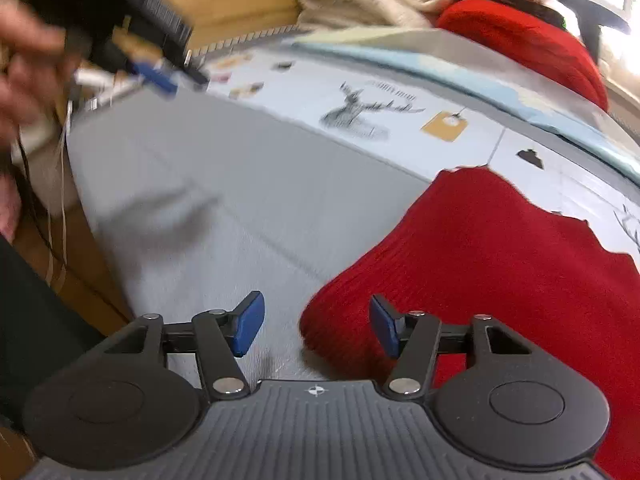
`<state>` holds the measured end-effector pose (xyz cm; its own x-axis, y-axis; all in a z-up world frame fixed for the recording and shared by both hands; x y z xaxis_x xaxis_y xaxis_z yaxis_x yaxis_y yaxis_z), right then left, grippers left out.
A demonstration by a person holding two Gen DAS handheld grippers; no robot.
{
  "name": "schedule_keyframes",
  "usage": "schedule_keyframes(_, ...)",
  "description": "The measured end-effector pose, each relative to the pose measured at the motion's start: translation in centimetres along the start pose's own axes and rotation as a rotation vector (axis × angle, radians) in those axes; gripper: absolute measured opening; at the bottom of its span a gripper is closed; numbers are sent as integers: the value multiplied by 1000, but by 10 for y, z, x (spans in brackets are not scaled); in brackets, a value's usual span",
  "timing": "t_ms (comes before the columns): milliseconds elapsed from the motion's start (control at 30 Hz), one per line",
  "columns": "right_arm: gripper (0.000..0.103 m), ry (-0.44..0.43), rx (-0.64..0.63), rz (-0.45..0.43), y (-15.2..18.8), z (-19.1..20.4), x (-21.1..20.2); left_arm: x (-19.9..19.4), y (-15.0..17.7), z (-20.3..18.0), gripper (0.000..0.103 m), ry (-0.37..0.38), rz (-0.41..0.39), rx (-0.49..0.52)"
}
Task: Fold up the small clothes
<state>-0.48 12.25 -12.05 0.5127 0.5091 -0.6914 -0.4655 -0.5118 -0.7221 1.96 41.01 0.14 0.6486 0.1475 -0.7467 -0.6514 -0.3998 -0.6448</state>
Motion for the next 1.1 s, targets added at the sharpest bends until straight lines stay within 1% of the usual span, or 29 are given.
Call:
schedule_keyframes(67,63,33,-68,33,6,12,11,-1,-3,-1,43,7,-9,-10)
schedule_keyframes(133,63,111,-173,63,14,24,20,-2,-6,-2,43,12,-11,-29)
schedule_keyframes(200,63,181,-242,92,18,29,32,-2,-10,-5,43,17,-17,-51)
schedule_keyframes(267,63,211,-254,99,20,27,39,-2,-14,-10,43,21,-23,-69)
schedule_keyframes(367,63,241,-249,103,24,23,45,-5,-21,-20,43,47,-42,-98)
schedule_keyframes(433,62,243,-258,99,26,22,47,-6,-25,-27,43,65,-54,-116)
schedule_keyframes(467,59,238,-261,95,26,22,46,-6,-27,-31,43,71,-55,-123)
schedule_keyframes(533,39,221,-247,79,24,20,42,-4,-29,-38,43,83,-55,-133)
schedule_keyframes(567,34,208,-227,67,21,17,40,-3,-31,-42,43,91,-54,-139)
schedule_keyframes(600,27,193,-186,51,16,11,36,-2,-32,-46,43,100,-52,-143)
schedule_keyframes(633,24,179,-133,36,11,3,31,0,-32,-50,43,108,-47,-146)
schedule_keyframes(733,21,142,28,-42,-6,-28,3,3,-34,-65,43,125,-40,-133)
schedule_keyframes(800,21,136,140,-121,-17,-55,-27,5,-34,-77,43,136,-40,-118)
schedule_keyframes(867,20,131,276,-221,-24,-91,-67,7,-33,-90,43,144,-37,-96)
schedule_keyframes(900,20,143,353,-283,-23,-113,-91,9,-33,-96,43,150,-33,-86)
schedule_keyframes(933,20,164,433,-337,-18,-135,-114,10,-33,-103,43,157,-29,-76)
schedule_keyframes(1000,20,232,613,-433,4,-183,-161,12,-32,-117,43,175,-30,-54)
schedule_keyframes(1033,20,289,706,-473,23,-206,-183,13,-32,-125,43,180,-29,-39)
schedule_keyframes(1100,20,403,845,-519,63,-240,-216,16,-31,-142,43,199,-29,-5)
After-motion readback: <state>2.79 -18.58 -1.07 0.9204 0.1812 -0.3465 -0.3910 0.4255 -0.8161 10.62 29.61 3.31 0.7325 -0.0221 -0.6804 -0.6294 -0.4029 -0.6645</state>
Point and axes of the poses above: each gripper's, at about its wrist camera, not at the fingertips, and x roughly the way its jaws point, z to its left, y to its underside, the point moved 2 cm from there along x, roughly the way its jaws point, and after that the axes turned 4 degrees about -z, right-handed, at the moved point
